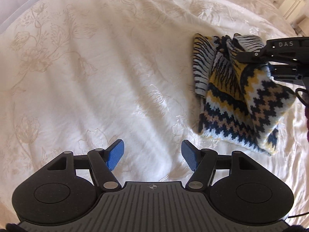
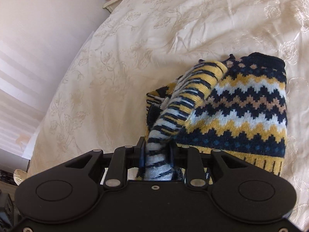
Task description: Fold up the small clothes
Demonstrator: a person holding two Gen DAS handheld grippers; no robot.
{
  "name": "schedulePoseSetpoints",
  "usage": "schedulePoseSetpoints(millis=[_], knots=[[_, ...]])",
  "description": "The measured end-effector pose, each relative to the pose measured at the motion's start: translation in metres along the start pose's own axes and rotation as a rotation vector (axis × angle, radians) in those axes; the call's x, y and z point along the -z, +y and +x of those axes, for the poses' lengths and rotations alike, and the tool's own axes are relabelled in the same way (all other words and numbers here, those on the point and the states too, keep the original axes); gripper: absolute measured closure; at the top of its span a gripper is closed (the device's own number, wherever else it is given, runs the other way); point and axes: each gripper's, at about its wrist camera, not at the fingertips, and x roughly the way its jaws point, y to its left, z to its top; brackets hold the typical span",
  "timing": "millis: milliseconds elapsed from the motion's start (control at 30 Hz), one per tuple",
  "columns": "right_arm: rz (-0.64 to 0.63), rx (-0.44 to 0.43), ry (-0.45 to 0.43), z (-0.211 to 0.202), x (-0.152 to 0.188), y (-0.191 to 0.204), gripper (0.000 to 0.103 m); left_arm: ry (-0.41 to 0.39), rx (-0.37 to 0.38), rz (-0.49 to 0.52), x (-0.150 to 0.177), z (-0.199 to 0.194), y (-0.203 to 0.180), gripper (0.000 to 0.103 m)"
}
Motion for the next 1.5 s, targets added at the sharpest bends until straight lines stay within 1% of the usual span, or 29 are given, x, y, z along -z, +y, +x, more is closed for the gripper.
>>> schedulePoseSetpoints(millis=[33, 67, 133, 233, 300, 333, 367, 500, 567, 700, 767, 867, 900, 967, 1000, 1033, 1100, 1200, 1233, 1267, 1333, 1400, 1500], knots=[[-0.010, 0.020, 0.011, 0.006, 0.002, 0.003, 0.067, 0.003, 0.001, -0.006, 0.001, 0.000, 0.002, 0.038], [-0.017, 0.031, 0.028, 0.012, 0.003, 0.006, 0.063, 0.005, 0.002, -0.010, 0.001, 0.000, 0.003, 0.038], [-0.021, 0.017, 0.049, 0.019, 0.008, 0.011, 0.060, 0.005, 0.005, -0.014, 0.001, 0.001, 0.005, 0.038], [-0.048, -0.041, 0.021, 0.013, 0.013, 0.018, 0.056, 0.002, 0.014, -0.014, -0.001, 0.000, 0.002, 0.038], [-0.061, -0.078, -0.006, 0.004, 0.014, 0.021, 0.056, -0.008, 0.022, -0.011, -0.005, -0.001, -0.001, 0.038], [-0.066, -0.082, -0.020, -0.001, 0.015, 0.020, 0.056, -0.013, 0.027, -0.008, -0.007, -0.002, -0.004, 0.038], [-0.073, -0.080, -0.032, -0.007, 0.015, 0.019, 0.053, -0.020, 0.032, -0.003, -0.010, -0.002, -0.007, 0.038], [-0.084, -0.042, -0.077, -0.030, 0.018, 0.003, 0.048, -0.055, 0.061, 0.027, -0.025, -0.006, -0.025, 0.038], [-0.068, -0.012, -0.102, -0.042, 0.021, -0.011, 0.043, -0.072, 0.078, 0.047, -0.034, -0.006, -0.038, 0.038], [-0.011, 0.045, -0.139, -0.061, 0.027, -0.043, 0.043, -0.100, 0.115, 0.089, -0.052, -0.005, -0.067, 0.038], [0.016, 0.070, -0.153, -0.069, 0.031, -0.058, 0.039, -0.112, 0.132, 0.112, -0.061, -0.001, -0.083, 0.038], [0.053, 0.095, -0.163, -0.076, 0.034, -0.077, 0.037, -0.134, 0.151, 0.150, -0.072, 0.007, -0.106, 0.038], [0.060, 0.101, -0.167, -0.077, 0.035, -0.082, 0.033, -0.141, 0.154, 0.163, -0.079, 0.010, -0.112, 0.038], [0.065, 0.107, -0.171, -0.079, 0.035, -0.089, 0.029, -0.142, 0.158, 0.179, -0.090, 0.021, -0.122, 0.038], [0.062, 0.110, -0.174, -0.079, 0.034, -0.091, 0.029, -0.142, 0.159, 0.182, -0.094, 0.028, -0.124, 0.038], [0.058, 0.112, -0.175, -0.079, 0.033, -0.092, 0.029, -0.139, 0.154, 0.184, -0.095, 0.036, -0.126, 0.038], [0.035, 0.117, -0.181, -0.079, 0.031, -0.093, 0.028, -0.118, 0.114, 0.183, -0.096, 0.053, -0.123, 0.038], [-0.004, 0.102, -0.196, -0.075, 0.022, -0.091, 0.027, -0.024, 0.030, 0.166, -0.096, 0.084, -0.109, 0.037], [-0.022, 0.093, -0.201, -0.073, 0.018, -0.090, 0.027, 0.008, 0.035, 0.147, -0.098, 0.092, -0.102, 0.037], [-0.042, 0.084, -0.203, -0.070, 0.014, -0.089, 0.026, 0.029, 0.060, 0.111, -0.099, 0.097, -0.093, 0.036], [-0.082, 0.068, -0.192, -0.060, 0.003, -0.086, 0.026, 0.042, 0.100, 0.039, -0.101, 0.101, -0.078, 0.033], [-0.112, 0.054, -0.169, -0.046, -0.008, -0.084, 0.026, 0.044, 0.113, 0.020, -0.102, 0.102, -0.072, 0.031], [-0.141, 0.044, -0.109, -0.016, -0.024, -0.085, 0.025, 0.042, 0.109, 0.027, -0.104, 0.103, -0.072, 0.030]])
